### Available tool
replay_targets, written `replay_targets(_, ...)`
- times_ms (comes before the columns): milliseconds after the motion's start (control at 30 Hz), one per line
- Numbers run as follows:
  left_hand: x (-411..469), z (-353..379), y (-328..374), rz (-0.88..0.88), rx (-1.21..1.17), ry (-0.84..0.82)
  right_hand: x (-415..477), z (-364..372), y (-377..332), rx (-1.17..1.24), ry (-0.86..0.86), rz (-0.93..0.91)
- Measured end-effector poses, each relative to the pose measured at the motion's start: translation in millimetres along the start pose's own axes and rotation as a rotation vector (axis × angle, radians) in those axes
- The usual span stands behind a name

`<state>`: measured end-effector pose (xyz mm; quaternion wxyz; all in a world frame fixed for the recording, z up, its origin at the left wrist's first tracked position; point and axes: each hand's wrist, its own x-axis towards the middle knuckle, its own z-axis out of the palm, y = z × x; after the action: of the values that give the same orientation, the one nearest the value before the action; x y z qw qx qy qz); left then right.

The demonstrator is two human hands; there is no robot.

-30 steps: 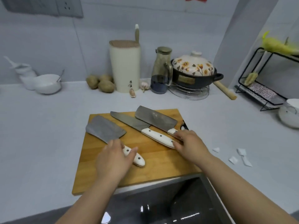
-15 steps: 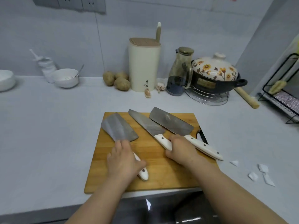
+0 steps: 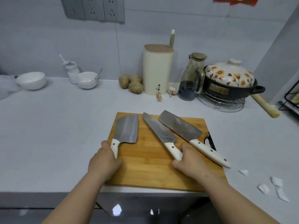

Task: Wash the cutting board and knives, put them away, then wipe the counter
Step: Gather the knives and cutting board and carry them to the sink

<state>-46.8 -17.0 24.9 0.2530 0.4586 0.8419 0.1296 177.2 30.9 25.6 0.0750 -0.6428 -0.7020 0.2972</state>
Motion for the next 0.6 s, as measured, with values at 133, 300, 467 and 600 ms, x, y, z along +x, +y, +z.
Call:
replay_targets(133, 4.6, -9.8, -1.6, -0.032, -0.050, -0.048, -6.2, -5.0, 3.4, 0.020, 0.049, -0.072)
replay_targets(300, 2.1, -15.1, 0.2, -0.018, -0.191, -0.020, -16.0, -6.1, -6.7, -0.027, -0.004, -0.146)
replay_targets(467, -1.5, -18.6, -0.5, 0.010, -0.317, -0.043, -20.9, 5.9, -17.2, -0.067, -0.034, -0.189)
replay_targets(600, -4.6, -19.3, 1.2, 0.039, -0.381, -0.090, -23.3, 12.3, -19.4, -0.054, -0.022, -0.164)
